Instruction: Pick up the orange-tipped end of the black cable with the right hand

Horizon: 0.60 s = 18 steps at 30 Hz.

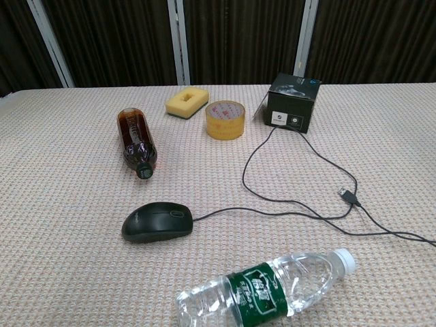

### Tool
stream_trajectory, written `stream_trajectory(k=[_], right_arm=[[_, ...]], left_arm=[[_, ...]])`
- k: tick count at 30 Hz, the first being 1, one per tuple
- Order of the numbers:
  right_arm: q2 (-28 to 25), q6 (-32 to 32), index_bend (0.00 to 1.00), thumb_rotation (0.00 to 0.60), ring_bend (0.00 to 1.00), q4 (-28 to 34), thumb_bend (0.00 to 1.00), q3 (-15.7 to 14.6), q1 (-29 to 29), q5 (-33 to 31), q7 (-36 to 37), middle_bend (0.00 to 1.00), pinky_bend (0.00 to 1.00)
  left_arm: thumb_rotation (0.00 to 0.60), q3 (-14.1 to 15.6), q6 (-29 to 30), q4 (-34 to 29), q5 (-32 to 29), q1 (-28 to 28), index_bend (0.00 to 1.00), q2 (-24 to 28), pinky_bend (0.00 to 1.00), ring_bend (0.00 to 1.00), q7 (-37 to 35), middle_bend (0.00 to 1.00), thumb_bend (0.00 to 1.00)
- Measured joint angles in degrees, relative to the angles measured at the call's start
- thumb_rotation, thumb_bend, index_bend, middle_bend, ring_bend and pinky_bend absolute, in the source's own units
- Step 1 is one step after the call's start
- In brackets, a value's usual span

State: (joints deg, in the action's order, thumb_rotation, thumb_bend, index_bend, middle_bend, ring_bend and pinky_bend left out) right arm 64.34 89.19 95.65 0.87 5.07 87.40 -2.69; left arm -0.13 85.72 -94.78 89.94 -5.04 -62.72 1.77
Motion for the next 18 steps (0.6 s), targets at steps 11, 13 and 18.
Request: stream_trajectory(k=[11, 13, 18], right_arm=[[0.0, -0.7, 0.0, 0.6, 0.06, 1.9, 0.14, 0.9, 0.1, -0.2, 0.0, 0.1, 0.06], [-0.2, -1.4, 0.01, 0.6, 0.19, 3.2, 0.14, 1.7, 0.5, -1.2, -0.1, 0.23, 0.22], [-0.8, -4.0, 0.14, 0.6, 0.54, 7.9, 0.14, 5.4, 2.7, -5.9, -1.0, 0.72, 0.57]], left_arm=[[0.6, 0.0, 0.7, 0.2, 0.2, 0.3, 0.0, 0.2, 0.0, 0.0, -0.5, 0.0, 0.03], [0.6, 0.0, 0.6, 0.3, 0.2, 0.3, 0.0, 0.1, 0.0, 0.0, -0.6, 0.0, 0.04], [0.6, 0.1, 0.3, 0.2, 0.2, 0.2, 0.0, 0.1, 0.0, 0.0, -0.8, 0.0, 0.04]])
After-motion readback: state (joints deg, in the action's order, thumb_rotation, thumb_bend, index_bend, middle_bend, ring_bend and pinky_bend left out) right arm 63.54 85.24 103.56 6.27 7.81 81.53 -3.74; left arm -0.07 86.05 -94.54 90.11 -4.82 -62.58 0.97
